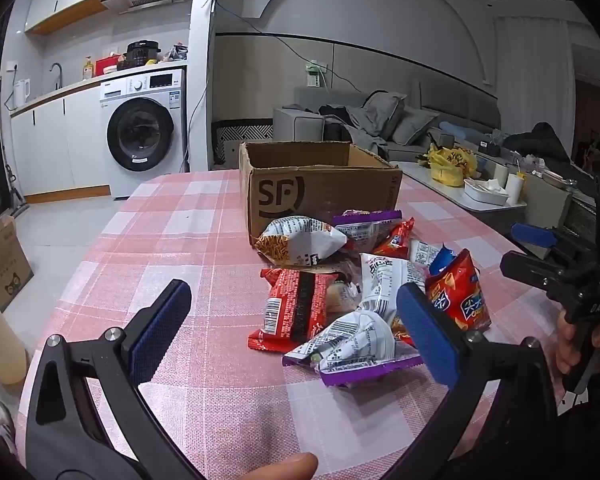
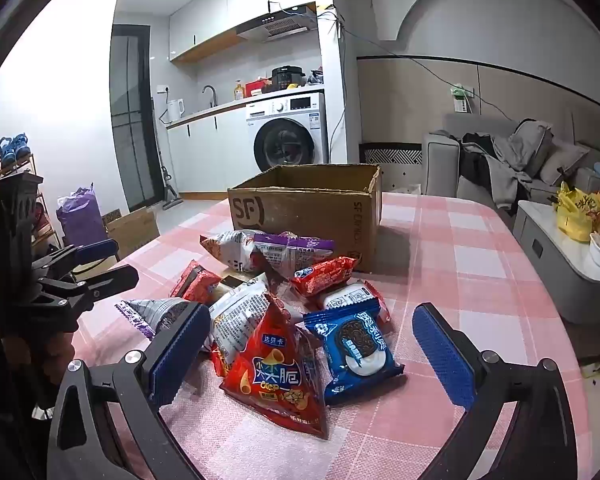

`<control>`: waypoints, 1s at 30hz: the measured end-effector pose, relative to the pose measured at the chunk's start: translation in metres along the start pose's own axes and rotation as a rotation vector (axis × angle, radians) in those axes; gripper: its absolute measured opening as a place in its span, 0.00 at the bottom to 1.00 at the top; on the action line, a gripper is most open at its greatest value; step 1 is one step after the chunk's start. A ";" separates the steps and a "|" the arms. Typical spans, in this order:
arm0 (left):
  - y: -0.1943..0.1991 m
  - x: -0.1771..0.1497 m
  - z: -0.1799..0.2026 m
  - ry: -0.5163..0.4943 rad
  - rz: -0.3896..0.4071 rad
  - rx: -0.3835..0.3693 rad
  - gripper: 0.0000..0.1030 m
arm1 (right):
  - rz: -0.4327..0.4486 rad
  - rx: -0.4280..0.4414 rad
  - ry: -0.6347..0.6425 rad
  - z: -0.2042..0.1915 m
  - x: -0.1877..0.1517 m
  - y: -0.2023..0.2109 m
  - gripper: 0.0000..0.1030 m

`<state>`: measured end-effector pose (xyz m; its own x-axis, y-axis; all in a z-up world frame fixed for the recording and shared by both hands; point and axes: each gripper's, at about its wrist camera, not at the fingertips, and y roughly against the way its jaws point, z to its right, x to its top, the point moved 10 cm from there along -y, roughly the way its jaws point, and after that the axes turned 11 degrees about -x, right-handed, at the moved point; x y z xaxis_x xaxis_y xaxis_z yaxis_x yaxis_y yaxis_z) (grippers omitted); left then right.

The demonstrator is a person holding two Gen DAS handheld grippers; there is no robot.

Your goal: Organize snacks

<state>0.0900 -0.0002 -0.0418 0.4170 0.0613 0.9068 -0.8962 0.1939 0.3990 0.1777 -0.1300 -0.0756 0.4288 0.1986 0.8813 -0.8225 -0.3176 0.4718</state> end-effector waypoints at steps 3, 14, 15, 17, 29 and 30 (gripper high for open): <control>-0.001 -0.001 0.000 0.000 -0.012 -0.001 0.99 | 0.003 -0.001 -0.002 0.000 0.000 0.000 1.00; -0.001 -0.002 -0.001 0.003 -0.017 0.003 0.99 | 0.005 0.001 -0.002 0.000 0.001 0.000 1.00; -0.001 -0.002 0.000 0.002 -0.019 0.004 0.99 | 0.004 0.000 -0.003 -0.001 0.001 0.000 1.00; -0.001 -0.002 -0.001 0.002 -0.019 0.006 0.99 | 0.004 0.000 -0.003 -0.001 0.001 0.000 1.00; -0.001 -0.002 -0.001 0.002 -0.021 0.006 0.99 | 0.004 -0.002 0.000 -0.001 0.001 -0.001 1.00; -0.001 -0.002 -0.001 0.001 -0.020 0.006 0.99 | 0.005 -0.001 -0.001 -0.001 0.001 -0.001 1.00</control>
